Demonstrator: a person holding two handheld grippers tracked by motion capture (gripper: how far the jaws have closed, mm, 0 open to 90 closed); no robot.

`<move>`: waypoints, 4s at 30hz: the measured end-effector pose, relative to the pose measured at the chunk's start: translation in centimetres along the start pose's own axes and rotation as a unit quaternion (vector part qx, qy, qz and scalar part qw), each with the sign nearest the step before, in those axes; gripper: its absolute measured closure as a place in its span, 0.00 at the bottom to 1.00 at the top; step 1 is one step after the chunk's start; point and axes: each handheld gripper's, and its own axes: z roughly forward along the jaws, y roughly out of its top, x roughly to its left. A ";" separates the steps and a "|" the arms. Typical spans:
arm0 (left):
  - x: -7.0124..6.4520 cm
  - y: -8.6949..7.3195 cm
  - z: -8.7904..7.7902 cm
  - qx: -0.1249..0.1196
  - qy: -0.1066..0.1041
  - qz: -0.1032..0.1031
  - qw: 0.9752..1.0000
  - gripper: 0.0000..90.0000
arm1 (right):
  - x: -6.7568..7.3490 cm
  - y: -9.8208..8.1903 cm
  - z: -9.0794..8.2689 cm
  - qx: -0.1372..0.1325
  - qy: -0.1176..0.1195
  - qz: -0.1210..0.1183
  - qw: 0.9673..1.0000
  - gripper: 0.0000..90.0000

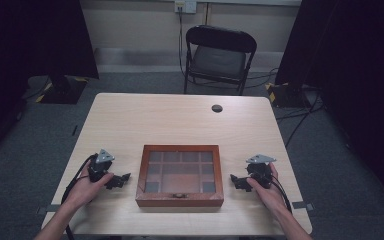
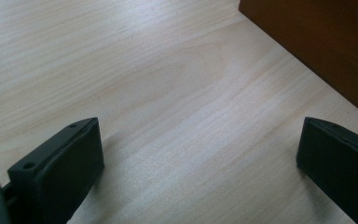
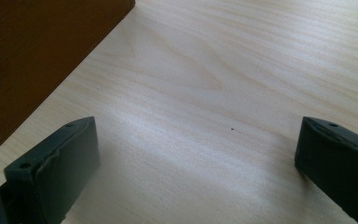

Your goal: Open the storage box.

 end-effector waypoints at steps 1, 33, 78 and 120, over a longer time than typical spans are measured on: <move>0.0 0.0 0.0 0.001 0.000 0.001 1.000 0.00 | 0.0 0.0 0.0 0.001 -0.001 0.001 1.000 0.00; 0.1 0.0 0.0 -0.001 -0.001 0.001 1.000 0.00 | 3.2 6.8 -6.5 -0.055 0.175 -0.030 0.983 0.46; 0.1 0.0 0.0 0.001 -0.001 0.004 1.000 0.00 | 15.6 8.2 -1.8 0.019 0.357 -0.158 0.920 0.84; 0.1 0.0 0.0 0.001 -0.001 0.004 1.000 0.00 | 15.9 7.8 -1.9 0.026 0.353 -0.190 0.916 0.91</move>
